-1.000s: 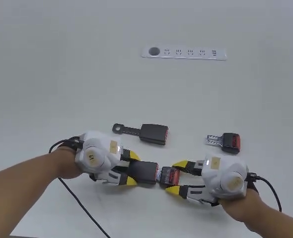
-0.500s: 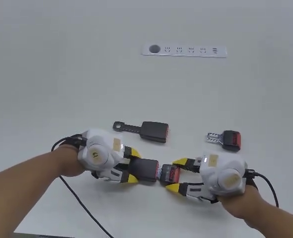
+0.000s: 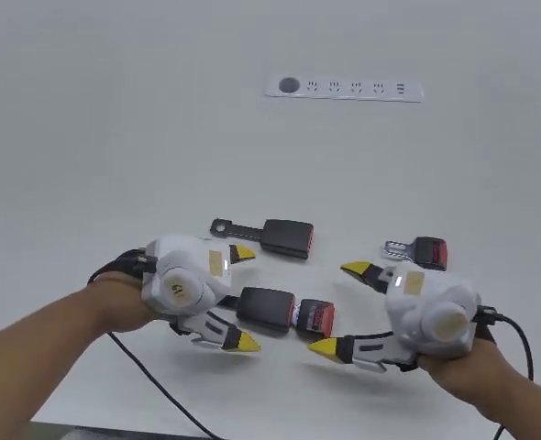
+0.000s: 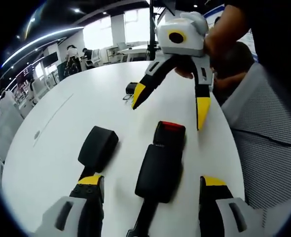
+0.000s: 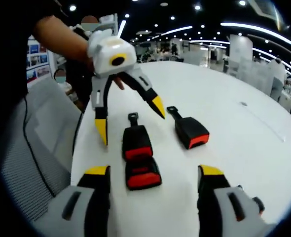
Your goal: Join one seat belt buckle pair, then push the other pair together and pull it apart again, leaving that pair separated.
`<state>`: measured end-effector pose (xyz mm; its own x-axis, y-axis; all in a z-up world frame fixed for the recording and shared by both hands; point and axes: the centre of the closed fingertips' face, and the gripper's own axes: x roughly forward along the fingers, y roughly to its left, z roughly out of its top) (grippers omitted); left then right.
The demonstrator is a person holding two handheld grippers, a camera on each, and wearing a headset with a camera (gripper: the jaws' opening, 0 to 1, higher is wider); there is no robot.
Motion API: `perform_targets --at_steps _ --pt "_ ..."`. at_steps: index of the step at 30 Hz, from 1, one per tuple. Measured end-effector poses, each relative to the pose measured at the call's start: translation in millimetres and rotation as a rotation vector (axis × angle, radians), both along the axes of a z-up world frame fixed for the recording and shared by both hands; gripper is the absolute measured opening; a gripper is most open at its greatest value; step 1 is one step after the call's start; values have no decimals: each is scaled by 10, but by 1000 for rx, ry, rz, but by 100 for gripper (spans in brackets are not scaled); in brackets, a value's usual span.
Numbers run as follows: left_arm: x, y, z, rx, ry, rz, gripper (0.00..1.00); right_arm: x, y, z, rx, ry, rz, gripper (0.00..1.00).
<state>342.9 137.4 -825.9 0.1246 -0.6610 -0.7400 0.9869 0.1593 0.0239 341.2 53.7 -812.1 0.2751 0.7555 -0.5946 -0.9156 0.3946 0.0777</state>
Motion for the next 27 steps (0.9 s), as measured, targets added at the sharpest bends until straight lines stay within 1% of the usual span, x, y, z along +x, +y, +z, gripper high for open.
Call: perform_targets --at_steps 2,3,4,5,6,7,9,12,14,15,16,17,18,19,21,22,23,24,25,26,27 --pt "37 24 31 -2 -10 4 82 61 -89 30 -22 -31 0 73" --pt "68 17 70 -16 -10 14 83 80 -126 38 -35 -36 3 73" --pt "91 14 101 -24 -14 19 83 113 -179 58 -38 -34 1 73" --pt "135 15 137 -32 -26 24 84 136 -213 75 -37 -36 -2 73" --pt "174 20 161 -36 -34 31 84 178 -264 123 -27 -43 -11 74" --pt "237 25 199 -46 -38 47 84 206 -301 146 -23 -45 -16 74" --pt "321 30 251 -63 -49 65 85 280 -411 159 -32 -56 -23 74" --pt "489 77 313 -64 -67 90 85 372 -578 168 -48 -63 -32 74" --pt "592 105 382 -71 -82 98 85 450 -702 182 -57 -63 -46 75" --pt "610 108 402 -72 -85 99 85 507 -778 206 -55 -60 -60 75" --pt "668 130 448 -72 -96 100 85 544 -825 223 -51 -58 -68 76" --pt "700 144 477 -70 -105 94 85 583 -877 240 -49 -57 -76 76" --pt "736 186 508 -51 -118 71 85 643 -954 260 -51 -59 -83 77" --pt "768 210 535 -44 -123 67 85 683 -1005 275 -53 -62 -85 78" --pt "860 257 634 -59 -121 76 85 772 -1120 336 -57 -64 -94 79" --pt "921 289 679 -57 -130 78 85 812 -1167 365 -53 -61 -100 80" --pt "974 330 700 -40 -148 71 86 862 -1224 406 -47 -59 -108 81" --pt "1014 350 720 -34 -157 70 86 894 -1264 428 -49 -58 -110 82" --pt "1048 352 746 -40 -152 71 86 940 -1320 452 -51 -58 -114 82" --pt "1061 351 753 -37 -152 64 86 963 -1349 463 -53 -57 -117 84" --pt "1094 354 746 -18 -162 50 86 983 -1374 470 -53 -55 -118 85"
